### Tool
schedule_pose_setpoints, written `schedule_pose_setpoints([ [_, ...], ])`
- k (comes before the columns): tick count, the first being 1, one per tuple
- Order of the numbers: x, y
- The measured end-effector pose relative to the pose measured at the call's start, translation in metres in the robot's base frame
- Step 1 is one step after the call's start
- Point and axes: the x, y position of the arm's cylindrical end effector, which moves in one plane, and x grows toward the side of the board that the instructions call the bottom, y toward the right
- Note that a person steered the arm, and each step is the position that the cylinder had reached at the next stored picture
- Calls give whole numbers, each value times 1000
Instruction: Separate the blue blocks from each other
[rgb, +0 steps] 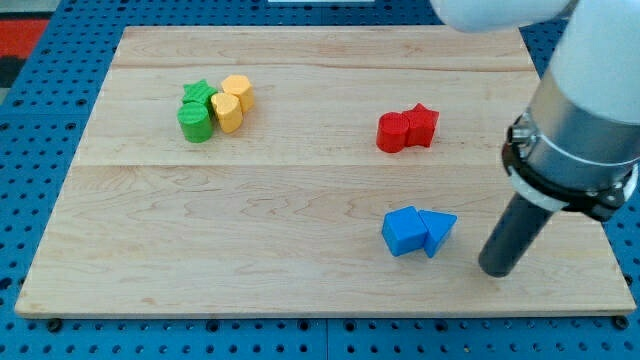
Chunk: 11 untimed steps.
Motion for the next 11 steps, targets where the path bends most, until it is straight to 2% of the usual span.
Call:
schedule_pose_setpoints([
  [7,-2,-53],
  [9,-57,-83],
  [11,-68,-87],
])
